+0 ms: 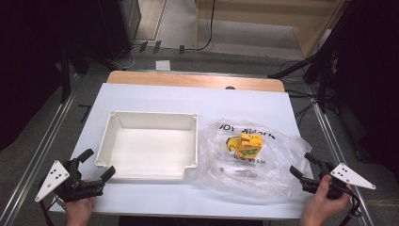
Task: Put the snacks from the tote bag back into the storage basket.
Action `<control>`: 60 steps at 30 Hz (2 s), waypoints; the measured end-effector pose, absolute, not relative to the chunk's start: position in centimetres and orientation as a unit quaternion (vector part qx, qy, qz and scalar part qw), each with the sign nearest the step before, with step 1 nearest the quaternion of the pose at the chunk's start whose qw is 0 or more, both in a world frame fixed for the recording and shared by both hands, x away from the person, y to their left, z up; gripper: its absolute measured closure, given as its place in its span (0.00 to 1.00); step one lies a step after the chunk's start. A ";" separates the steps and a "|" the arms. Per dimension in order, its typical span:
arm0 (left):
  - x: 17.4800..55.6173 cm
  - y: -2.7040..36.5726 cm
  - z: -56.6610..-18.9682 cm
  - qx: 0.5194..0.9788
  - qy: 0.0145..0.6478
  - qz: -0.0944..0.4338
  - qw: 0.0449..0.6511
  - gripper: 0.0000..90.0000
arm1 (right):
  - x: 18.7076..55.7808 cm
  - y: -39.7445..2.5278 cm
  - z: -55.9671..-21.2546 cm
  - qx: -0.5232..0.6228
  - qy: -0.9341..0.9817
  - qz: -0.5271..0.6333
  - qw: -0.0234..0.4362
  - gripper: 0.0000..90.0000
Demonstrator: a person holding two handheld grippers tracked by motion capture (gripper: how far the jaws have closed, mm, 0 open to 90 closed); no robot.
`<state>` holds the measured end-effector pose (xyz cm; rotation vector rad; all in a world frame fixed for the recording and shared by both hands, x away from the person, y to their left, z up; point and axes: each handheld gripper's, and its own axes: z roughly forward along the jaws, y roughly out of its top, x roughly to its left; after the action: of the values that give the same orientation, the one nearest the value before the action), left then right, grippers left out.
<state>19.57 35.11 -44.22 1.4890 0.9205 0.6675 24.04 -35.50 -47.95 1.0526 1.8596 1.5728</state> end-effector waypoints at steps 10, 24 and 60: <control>19.7 34.5 -44.3 0.650 0.395 0.296 0.578 0.00 | 25.4 -32.9 -45.6 0.344 0.740 0.532 0.225 0.18; 20.2 35.0 -44.0 0.633 0.399 0.276 0.603 0.00 | 28.0 -28.7 -42.3 0.281 0.811 0.483 0.172 0.20; 20.0 33.9 -43.8 0.692 0.340 0.257 0.582 0.00 | 35.5 -23.8 -38.4 0.167 0.947 0.262 0.082 0.38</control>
<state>19.97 33.87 -43.81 1.6170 0.7950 0.5992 35.54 -23.80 -38.38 0.4980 2.8290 0.7839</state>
